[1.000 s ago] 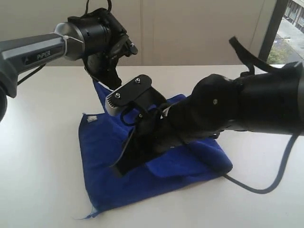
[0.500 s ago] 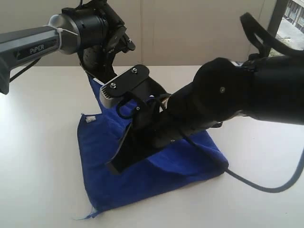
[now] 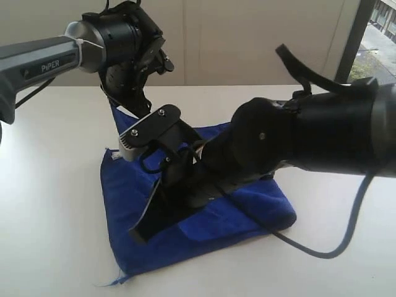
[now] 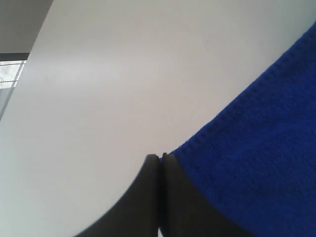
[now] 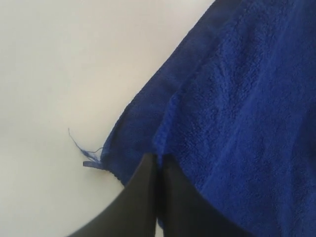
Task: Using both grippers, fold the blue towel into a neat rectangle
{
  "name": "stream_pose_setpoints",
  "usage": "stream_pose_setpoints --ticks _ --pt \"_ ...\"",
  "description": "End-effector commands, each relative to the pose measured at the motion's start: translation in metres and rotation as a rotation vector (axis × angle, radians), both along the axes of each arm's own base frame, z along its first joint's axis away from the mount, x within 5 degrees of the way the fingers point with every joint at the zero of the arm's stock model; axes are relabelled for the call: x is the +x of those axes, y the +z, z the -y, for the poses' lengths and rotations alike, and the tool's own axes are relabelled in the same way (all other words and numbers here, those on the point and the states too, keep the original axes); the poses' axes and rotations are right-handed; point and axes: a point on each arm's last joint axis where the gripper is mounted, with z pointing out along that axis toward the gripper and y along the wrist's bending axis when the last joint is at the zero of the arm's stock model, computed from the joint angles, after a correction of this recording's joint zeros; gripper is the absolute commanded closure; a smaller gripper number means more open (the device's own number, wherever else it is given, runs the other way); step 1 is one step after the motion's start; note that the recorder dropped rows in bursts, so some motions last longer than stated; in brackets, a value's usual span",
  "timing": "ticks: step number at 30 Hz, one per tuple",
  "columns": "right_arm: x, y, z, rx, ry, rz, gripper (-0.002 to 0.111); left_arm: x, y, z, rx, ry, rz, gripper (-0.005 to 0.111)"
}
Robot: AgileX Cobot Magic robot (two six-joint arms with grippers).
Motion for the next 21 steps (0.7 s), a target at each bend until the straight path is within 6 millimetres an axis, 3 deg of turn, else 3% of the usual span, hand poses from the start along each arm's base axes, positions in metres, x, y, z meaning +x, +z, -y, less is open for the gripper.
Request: stream_pose_setpoints --ticks 1,7,15,21 --pt "0.002 -0.005 -0.003 0.004 0.006 0.000 0.108 0.002 -0.005 -0.004 0.038 0.018 -0.010 0.107" --pt "0.002 -0.005 -0.008 0.035 0.023 0.012 0.108 0.004 -0.006 -0.005 0.045 0.018 -0.008 0.107" --pt "-0.001 -0.020 -0.019 0.016 0.040 -0.010 0.108 0.005 -0.008 -0.012 0.042 0.048 -0.034 0.107" --pt "0.002 -0.030 -0.021 0.002 0.034 -0.026 0.108 0.008 -0.025 -0.011 0.050 0.055 -0.073 0.107"
